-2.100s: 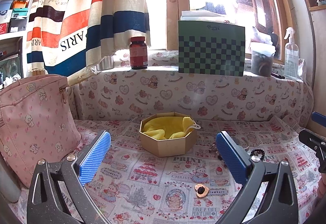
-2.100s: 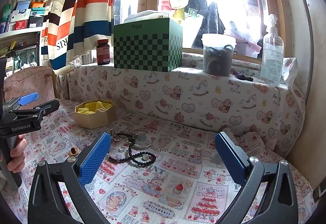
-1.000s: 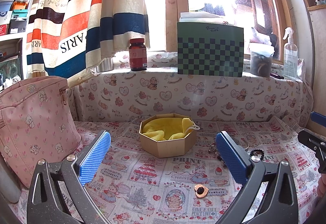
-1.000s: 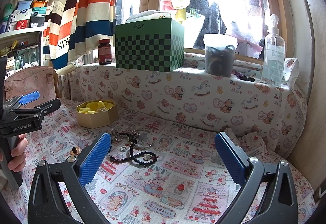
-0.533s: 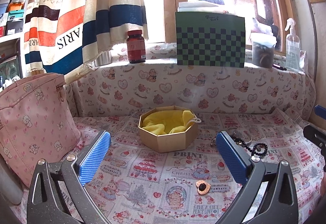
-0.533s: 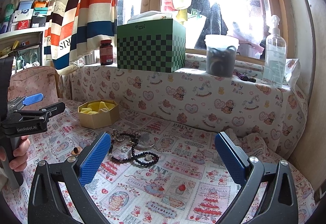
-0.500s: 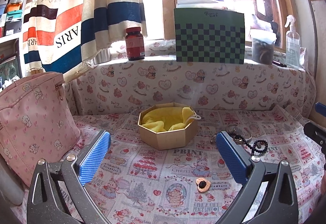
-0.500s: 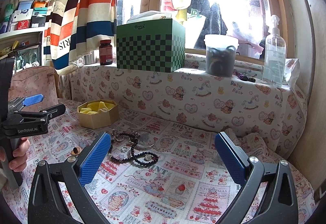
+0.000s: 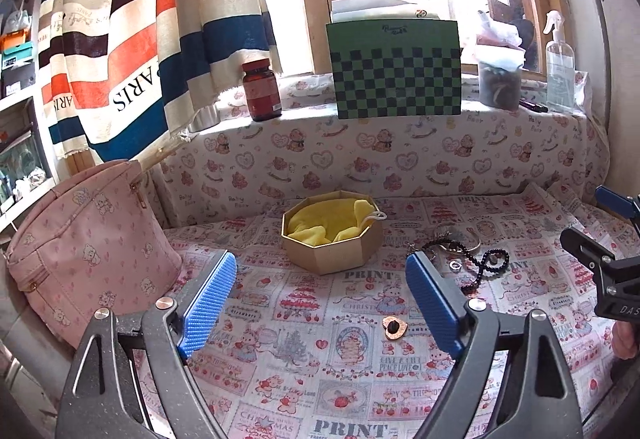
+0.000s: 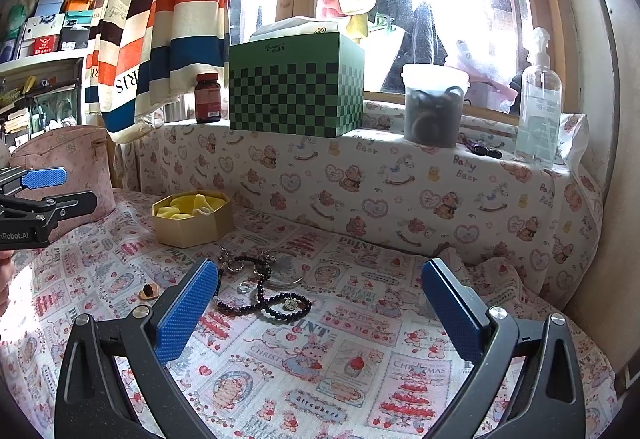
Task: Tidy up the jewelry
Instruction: 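Lower the left gripper onto the round gold earring and close it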
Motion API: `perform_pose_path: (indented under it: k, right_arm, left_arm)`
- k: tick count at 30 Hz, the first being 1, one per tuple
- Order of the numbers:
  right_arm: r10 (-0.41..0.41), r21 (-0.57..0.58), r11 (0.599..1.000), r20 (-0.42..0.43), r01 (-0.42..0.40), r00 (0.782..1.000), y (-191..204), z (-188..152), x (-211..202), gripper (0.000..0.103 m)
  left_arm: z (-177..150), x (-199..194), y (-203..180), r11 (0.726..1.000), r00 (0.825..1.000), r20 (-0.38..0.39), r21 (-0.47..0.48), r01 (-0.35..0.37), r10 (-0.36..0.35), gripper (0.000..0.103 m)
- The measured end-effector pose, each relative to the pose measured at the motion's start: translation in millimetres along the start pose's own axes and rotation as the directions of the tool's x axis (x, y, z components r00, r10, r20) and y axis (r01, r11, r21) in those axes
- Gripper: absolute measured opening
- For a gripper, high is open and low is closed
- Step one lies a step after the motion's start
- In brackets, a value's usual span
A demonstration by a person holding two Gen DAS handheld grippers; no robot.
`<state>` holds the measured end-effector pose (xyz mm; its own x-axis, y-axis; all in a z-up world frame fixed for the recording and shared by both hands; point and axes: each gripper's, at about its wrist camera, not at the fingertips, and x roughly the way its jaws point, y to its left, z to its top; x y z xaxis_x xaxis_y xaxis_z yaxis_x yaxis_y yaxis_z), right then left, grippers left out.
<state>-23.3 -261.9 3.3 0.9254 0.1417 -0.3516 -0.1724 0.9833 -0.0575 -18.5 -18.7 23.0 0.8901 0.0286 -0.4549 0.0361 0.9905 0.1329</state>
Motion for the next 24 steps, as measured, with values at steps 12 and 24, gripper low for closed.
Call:
perform_pose_path:
  k: [12, 24]
  right_arm:
    - [-0.023, 0.007, 1.0, -0.001, 0.023, 1.0, -1, 1, -1, 0.103]
    - [-0.029, 0.007, 1.0, -0.005, 0.029, 1.0, -2, 1, 0, 0.103]
  left_arm:
    - [0, 48, -12, 0.995, 0.931, -0.351, -0.042, 0.094, -0.103, 0.056]
    - [-15, 99, -32, 0.972, 0.767, -0.599, -0.188, 0.143, -0.229, 0.024]
